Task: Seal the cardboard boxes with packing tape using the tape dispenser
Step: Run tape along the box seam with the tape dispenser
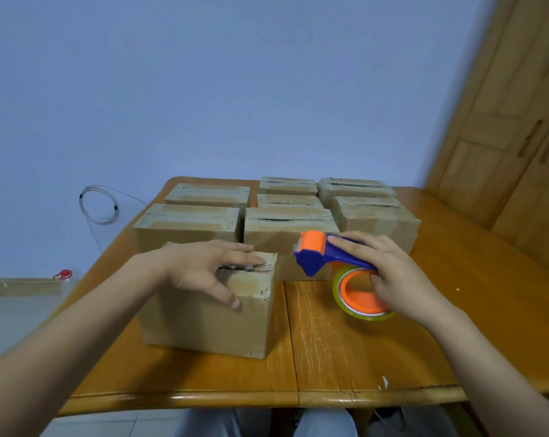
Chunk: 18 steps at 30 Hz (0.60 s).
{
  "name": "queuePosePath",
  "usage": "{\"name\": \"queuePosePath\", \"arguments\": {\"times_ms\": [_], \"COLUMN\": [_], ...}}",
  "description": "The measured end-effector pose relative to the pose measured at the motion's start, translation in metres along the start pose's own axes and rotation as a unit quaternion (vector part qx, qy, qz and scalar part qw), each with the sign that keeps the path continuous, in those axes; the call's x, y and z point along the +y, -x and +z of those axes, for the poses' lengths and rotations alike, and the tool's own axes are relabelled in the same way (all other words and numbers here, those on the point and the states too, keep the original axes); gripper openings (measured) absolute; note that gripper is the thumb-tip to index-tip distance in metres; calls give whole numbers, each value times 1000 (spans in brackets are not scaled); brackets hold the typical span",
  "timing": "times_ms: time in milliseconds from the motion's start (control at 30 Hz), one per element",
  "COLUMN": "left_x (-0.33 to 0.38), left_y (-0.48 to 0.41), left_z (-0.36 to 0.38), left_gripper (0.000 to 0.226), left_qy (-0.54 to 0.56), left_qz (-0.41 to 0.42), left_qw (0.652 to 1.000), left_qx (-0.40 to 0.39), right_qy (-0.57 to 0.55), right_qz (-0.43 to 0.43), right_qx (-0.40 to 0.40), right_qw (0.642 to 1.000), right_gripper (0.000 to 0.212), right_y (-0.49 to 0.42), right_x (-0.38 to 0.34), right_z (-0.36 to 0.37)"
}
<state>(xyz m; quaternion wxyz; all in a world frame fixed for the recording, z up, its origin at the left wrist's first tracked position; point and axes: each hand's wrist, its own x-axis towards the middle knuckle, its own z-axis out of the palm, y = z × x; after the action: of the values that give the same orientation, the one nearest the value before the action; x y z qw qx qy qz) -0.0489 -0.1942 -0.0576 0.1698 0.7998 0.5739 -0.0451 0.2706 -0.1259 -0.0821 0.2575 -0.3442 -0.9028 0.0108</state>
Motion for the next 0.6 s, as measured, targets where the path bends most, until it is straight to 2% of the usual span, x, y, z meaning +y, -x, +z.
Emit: {"name": "queuePosePath", "arguments": {"times_ms": [100,333,400,600], "left_x": [1,26,36,57], "left_y": [0,-9,-12,-17], "left_z": [8,17,17,23], "left_gripper": [104,90,80,71], "left_qy": [-63,-107,-95,-29], "left_qz": [-14,-108,-122,-151], "left_qw": [998,981,979,969], "left_qx": [22,122,133,194], "right_qy": [-9,-30,-46,-78], "right_qz": [6,21,25,19], "right_qx": [-5,7,18,49], "right_qw": [1000,999,998,996], "right_gripper": [90,93,94,84], "right_y": [-4,-11,-14,-19], "right_x": [-6,-7,-6,-7], "right_z": [5,4,3,-1]}}
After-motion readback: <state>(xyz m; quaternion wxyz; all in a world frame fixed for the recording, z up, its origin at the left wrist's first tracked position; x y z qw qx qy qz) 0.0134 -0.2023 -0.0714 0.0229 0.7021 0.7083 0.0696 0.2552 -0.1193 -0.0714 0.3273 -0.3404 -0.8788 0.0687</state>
